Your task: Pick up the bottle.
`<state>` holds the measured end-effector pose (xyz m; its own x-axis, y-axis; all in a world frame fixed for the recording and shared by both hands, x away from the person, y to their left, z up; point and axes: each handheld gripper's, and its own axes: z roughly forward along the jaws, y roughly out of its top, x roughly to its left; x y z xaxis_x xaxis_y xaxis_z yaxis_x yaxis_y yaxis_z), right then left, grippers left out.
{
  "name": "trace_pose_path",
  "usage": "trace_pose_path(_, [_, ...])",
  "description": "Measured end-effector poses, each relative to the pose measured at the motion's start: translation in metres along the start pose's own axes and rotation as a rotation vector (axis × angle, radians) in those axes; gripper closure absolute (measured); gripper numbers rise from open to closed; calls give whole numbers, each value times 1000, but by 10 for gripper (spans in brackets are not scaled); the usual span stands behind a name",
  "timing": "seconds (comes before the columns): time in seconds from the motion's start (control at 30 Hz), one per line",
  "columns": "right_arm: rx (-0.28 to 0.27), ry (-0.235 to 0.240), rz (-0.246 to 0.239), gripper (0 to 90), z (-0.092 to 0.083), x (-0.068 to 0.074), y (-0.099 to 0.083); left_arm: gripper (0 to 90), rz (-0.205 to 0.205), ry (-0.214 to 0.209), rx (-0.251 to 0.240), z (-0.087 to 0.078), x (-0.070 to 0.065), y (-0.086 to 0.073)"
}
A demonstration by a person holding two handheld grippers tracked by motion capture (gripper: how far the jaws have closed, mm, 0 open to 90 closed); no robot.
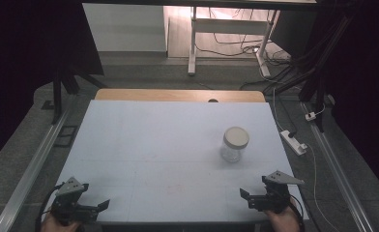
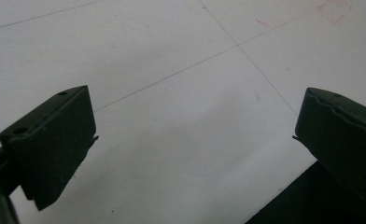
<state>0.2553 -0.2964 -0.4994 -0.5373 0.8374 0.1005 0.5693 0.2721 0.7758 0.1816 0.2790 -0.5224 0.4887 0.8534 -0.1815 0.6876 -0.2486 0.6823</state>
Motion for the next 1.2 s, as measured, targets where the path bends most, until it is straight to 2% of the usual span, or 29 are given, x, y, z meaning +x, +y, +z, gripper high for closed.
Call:
trace_pose_path(0.4, [13, -2, -11, 0, 1, 1, 1, 0, 18, 4, 16, 2, -2, 1])
trace_pose_path(0.57, [18, 25, -18, 0, 2, 1, 1, 0, 22, 0, 22, 2, -2, 1])
trace_pose_path(0.93, [30, 51, -45, 0, 3, 3, 2, 0, 24, -9, 25, 3, -2, 1])
trace_pose_path(1.2, [4, 83, -48, 0, 2, 2, 6, 0, 23, -12, 23, 2, -2, 1])
